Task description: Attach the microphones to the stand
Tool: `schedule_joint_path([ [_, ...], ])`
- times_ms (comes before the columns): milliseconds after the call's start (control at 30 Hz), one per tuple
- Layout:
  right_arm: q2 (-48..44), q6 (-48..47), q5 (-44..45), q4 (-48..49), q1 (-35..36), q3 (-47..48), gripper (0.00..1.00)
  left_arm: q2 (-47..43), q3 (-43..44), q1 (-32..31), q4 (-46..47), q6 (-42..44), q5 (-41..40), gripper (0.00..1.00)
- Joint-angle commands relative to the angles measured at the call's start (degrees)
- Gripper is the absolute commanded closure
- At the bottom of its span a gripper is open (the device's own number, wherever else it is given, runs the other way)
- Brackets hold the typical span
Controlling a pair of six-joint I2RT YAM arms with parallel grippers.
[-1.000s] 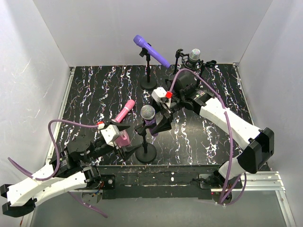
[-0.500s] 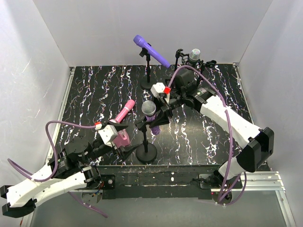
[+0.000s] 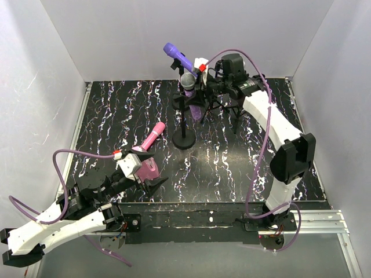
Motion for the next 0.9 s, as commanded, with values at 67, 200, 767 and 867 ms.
schedule_joint_path([
  [67,4.9,2.2,13.4,8.4,-0.4,9.2,0.78,-0.8,1.7,0.3,-1.4,0.1,-1.5,0.02],
  [200,6.2,2.8,16.6,9.7,-1.2,9.9,0.77,-1.9,1.3,0.3,-1.9,0.1,-2.2,0.02],
  [767,1.9,7.4,10.4,9.1,-1.5,6.6,0.25,-1.2,1.7,0.3,-1.4,0.0,-2.1,0.02],
  [867,0.6,7.5,11.1,8.1,-1.7,6.0,0.22,-1.5,1.9,0.3,-1.6,-0.2,-1.9,0.02],
])
